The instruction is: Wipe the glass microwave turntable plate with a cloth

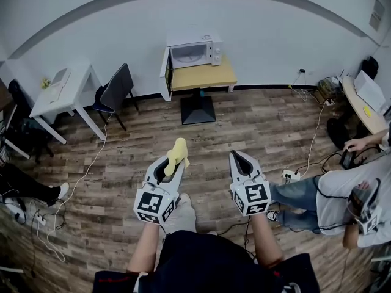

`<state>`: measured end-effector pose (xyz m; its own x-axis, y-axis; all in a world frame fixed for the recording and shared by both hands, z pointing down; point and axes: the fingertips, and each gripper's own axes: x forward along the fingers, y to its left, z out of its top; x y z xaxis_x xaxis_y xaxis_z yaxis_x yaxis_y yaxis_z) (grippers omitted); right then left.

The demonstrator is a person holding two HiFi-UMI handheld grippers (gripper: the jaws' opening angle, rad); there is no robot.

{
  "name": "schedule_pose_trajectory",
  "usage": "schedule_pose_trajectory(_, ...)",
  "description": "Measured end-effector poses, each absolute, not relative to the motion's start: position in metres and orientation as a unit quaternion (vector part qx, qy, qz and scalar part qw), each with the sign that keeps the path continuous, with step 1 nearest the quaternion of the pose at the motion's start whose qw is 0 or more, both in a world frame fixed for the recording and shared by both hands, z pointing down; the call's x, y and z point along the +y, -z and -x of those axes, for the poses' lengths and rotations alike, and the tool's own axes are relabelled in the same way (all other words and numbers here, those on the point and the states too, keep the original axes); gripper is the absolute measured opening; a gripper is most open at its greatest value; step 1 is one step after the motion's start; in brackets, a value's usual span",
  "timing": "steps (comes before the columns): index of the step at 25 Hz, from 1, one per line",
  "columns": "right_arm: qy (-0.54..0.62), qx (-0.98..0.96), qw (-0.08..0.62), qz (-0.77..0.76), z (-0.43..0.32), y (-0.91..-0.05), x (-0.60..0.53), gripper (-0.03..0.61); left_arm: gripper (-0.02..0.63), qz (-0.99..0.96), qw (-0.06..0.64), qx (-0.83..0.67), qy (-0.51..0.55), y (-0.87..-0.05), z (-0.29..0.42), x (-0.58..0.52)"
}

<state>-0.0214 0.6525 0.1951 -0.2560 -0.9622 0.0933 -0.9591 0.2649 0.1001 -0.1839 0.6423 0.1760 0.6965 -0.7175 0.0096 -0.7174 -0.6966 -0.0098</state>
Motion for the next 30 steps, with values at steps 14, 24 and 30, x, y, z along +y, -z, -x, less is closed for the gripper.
schedule_pose_trajectory(14, 0.007, -0.779, 0.087, -0.621, 0.002, -0.205, 0.519, 0.009, 0.114, 0.924, 0.005, 0.382, 0.012, -0.180, 0.172, 0.498)
schedule_pose_trajectory(24, 0.009, -0.774, 0.097, -0.625, 0.021, -0.189, 0.383, 0.009, 0.114, 0.929, 0.009, 0.371, 0.016, -0.167, 0.186, 0.367)
schedule_pose_trajectory(30, 0.007, -0.763, 0.106, -0.637, 0.030, -0.194, 0.331, 0.009, 0.114, 0.936, 0.004, 0.352, 0.018, -0.171, 0.191, 0.313)
